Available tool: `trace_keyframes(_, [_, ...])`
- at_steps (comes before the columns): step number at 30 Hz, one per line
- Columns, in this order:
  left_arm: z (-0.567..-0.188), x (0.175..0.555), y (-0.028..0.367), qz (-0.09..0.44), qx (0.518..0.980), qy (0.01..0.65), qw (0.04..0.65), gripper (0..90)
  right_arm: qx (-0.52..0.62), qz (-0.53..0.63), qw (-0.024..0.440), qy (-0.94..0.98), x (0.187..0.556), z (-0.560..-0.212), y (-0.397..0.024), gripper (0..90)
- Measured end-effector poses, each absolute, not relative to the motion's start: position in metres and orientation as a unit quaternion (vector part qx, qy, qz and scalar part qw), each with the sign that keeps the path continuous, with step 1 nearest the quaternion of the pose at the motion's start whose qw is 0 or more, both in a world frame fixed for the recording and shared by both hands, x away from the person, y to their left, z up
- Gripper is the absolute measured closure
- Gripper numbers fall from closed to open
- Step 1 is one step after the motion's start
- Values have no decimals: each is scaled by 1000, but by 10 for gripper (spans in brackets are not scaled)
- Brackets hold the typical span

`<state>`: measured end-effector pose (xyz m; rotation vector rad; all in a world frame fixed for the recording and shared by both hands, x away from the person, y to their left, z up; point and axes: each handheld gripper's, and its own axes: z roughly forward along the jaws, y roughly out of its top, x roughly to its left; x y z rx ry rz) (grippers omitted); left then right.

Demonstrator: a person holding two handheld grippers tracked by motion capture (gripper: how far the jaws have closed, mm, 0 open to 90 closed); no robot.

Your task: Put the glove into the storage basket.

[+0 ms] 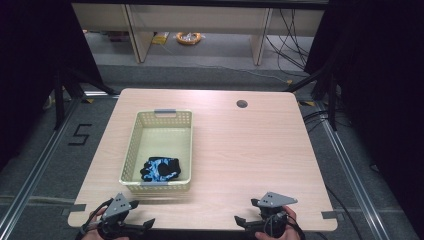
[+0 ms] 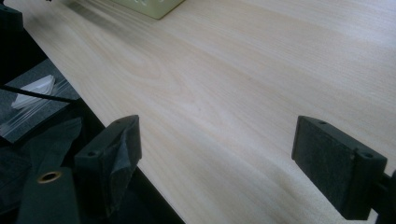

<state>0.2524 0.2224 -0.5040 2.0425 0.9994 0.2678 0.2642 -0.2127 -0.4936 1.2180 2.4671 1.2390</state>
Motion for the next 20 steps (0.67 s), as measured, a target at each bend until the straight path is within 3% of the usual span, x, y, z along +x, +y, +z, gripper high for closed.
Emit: trace_keyframes(20, [-504, 253, 223, 116, 816, 390, 410, 163, 388, 409, 69, 823, 266, -497, -215, 167])
